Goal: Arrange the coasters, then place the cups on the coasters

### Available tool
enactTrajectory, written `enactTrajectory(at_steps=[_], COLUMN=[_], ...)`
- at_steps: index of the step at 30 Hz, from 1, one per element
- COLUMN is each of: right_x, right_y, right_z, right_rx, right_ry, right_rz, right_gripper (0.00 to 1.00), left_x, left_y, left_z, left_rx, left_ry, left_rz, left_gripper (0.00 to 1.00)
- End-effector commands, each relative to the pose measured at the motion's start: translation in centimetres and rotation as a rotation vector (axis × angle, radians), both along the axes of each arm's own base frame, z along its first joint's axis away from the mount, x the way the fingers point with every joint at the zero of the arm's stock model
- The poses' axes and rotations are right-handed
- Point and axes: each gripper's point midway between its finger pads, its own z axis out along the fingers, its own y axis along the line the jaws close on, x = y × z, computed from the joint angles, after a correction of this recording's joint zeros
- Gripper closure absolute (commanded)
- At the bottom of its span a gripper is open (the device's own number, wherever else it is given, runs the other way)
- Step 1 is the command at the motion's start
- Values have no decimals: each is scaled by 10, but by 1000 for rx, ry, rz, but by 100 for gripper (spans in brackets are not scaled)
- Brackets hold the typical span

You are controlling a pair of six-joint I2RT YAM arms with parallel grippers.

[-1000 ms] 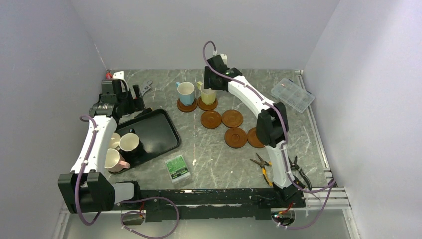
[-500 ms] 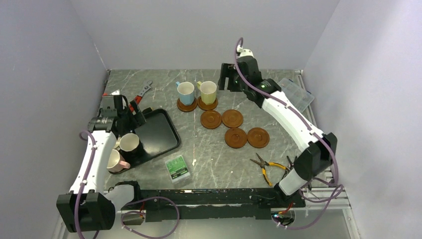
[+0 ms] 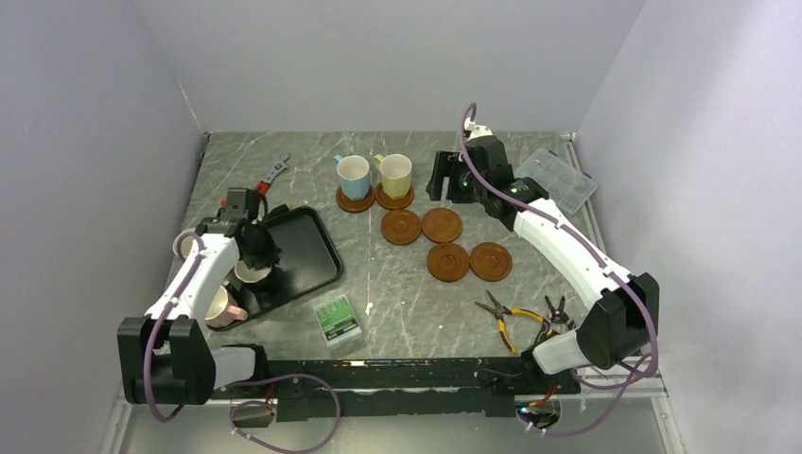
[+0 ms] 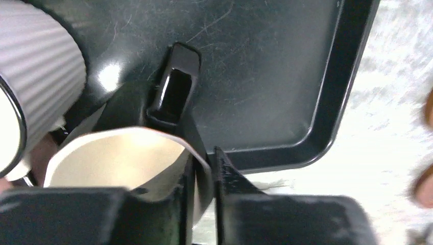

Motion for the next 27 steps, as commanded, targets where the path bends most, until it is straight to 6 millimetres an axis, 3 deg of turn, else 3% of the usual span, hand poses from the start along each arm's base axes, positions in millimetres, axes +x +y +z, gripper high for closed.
enactTrajectory(at_steps=[1, 2, 8, 13, 17, 21, 27], right_x=[0, -2, -11, -16, -19, -23, -28], right_y=[2, 2, 6, 10, 10, 9, 8], right_z=[30, 29, 28, 19, 12, 7, 8], right_rx=[66, 68, 101, 116, 115, 114, 116], right_ry=[-92, -90, -89, -59, -40, -27, -25], right_rz=[8, 11, 41, 61, 64, 66, 69], right_gripper=[22, 22, 22, 22, 22, 22, 22], left_x=[23, 24, 39, 41, 41, 42, 35], left_y=[-24, -29, -68, -81, -89, -92, -76], left_z=[25, 29, 49, 39, 34, 53, 94], left_rx=[82, 95, 50, 44, 24, 23, 125], left_ry=[-79, -78, -162, -137, -119, -156, -221], left_rz=[-77, -91, -109, -109, -147, -205, -339], left_gripper=[92, 96, 97, 96, 74, 42, 22])
